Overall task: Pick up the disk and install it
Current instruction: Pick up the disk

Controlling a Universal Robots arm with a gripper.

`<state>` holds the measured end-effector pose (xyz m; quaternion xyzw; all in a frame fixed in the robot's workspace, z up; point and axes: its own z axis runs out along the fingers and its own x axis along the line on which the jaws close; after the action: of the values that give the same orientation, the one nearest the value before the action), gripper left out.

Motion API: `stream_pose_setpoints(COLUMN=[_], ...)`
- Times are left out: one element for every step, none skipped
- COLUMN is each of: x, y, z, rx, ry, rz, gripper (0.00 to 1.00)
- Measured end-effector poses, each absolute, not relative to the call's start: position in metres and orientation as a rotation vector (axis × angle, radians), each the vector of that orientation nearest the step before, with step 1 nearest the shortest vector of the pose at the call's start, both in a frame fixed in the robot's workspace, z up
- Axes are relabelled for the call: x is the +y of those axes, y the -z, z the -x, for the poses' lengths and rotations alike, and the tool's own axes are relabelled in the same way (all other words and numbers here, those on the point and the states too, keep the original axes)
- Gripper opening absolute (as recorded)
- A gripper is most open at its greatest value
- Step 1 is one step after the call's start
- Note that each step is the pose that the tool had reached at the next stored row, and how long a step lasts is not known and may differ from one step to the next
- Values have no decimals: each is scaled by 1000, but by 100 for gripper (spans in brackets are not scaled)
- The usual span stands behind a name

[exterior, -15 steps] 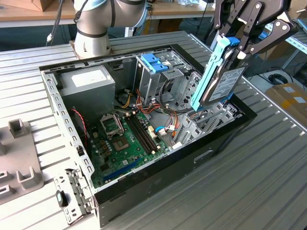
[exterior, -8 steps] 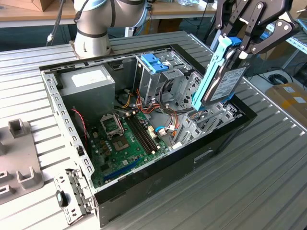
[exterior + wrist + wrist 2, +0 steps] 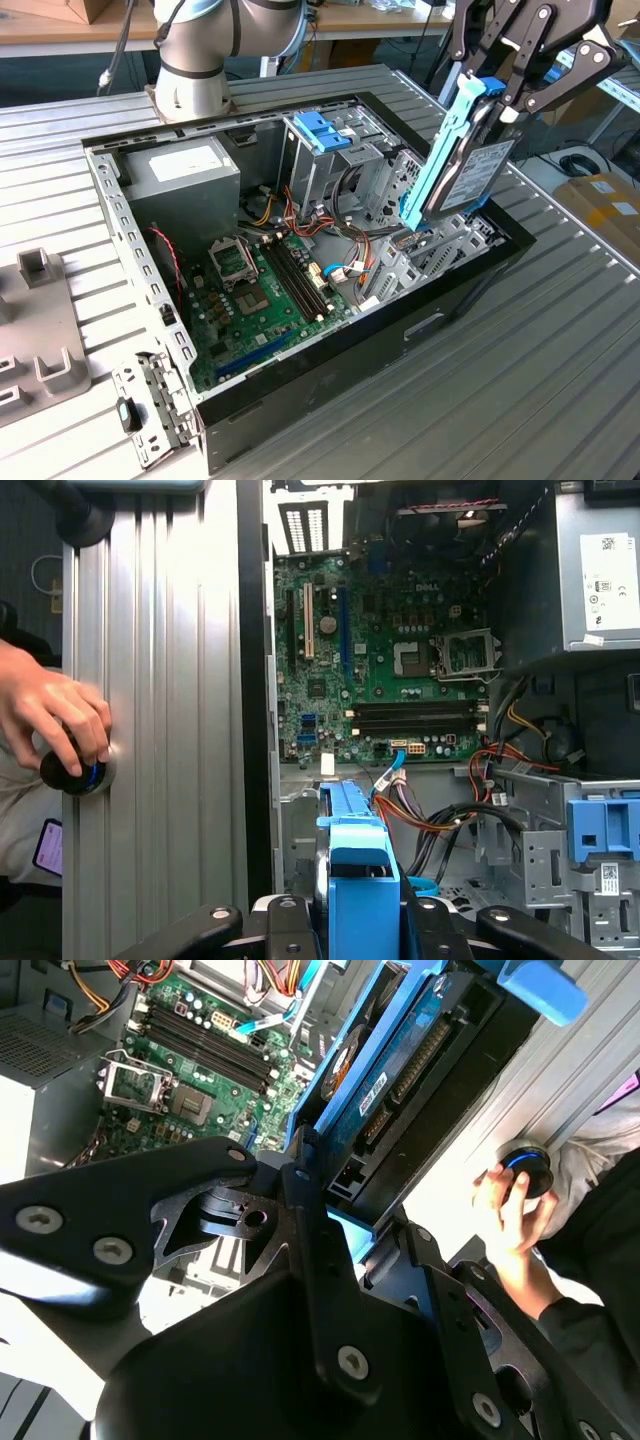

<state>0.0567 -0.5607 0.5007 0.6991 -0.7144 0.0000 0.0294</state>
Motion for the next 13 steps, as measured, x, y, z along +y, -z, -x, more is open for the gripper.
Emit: stream_pose_setpoints(x=[-561, -561, -561, -561, -561, -561, -561, -561, -561, -561, -561, -561, -561], y=[-501, -501, -501, -501, -501, -501, -501, -501, -501, -501, -501, -501, -500], z=[-57, -57, -57, -57, -58, -58, -58, -59, -59, -59, -60, -60, -60], rx=[-2203, -2203, -2203, -2203, -2203, -2203, -2203, -2203, -2203, -2203, -2203, -2203, -2203], ry=[0, 0, 0, 0, 0, 0, 0, -1, -1, -1, -1, -1, -1], rz=[-2156, -2156, -2156, -2156, -2156, -2156, -2156, -2156, -2156, -2156, -2156, -2156, -2156], gripper=[37, 37, 37, 37, 37, 37, 37, 37, 37, 37, 37, 37, 37])
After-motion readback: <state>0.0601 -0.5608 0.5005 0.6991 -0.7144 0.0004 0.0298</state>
